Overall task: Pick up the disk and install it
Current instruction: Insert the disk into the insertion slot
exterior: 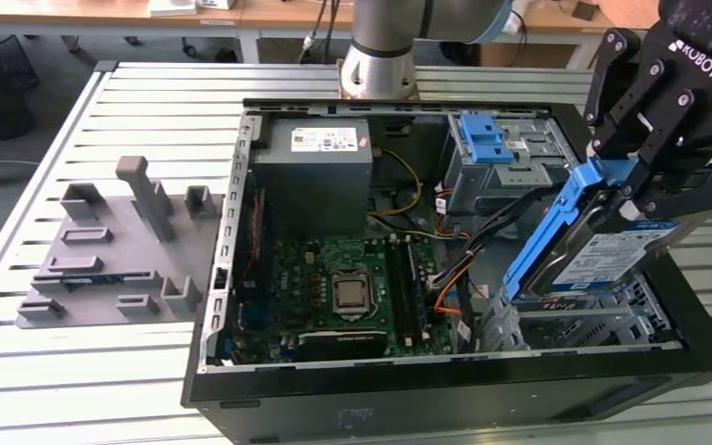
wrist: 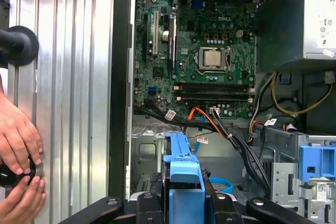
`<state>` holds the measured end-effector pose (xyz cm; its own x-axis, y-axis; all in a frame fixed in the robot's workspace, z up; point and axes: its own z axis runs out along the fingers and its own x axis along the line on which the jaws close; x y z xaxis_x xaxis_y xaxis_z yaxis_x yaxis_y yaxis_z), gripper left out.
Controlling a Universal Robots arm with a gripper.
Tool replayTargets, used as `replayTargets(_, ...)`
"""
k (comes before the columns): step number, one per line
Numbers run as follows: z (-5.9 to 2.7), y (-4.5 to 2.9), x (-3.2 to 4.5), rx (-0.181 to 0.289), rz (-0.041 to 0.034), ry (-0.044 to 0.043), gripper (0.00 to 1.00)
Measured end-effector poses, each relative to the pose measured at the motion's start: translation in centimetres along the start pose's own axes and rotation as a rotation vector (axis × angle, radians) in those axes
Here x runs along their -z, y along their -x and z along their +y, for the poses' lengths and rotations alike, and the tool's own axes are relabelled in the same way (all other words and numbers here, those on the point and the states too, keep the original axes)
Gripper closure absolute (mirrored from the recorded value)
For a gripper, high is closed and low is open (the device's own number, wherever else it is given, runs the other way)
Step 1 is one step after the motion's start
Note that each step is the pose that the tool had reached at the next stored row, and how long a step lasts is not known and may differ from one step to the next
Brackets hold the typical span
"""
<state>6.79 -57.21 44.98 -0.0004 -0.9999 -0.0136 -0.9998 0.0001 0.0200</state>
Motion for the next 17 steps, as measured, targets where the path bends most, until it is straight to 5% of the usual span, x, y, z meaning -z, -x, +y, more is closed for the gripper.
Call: replayTargets(17, -0.95, -0.17, -0.63, -0.004, 0.0, 0.0, 0.64)
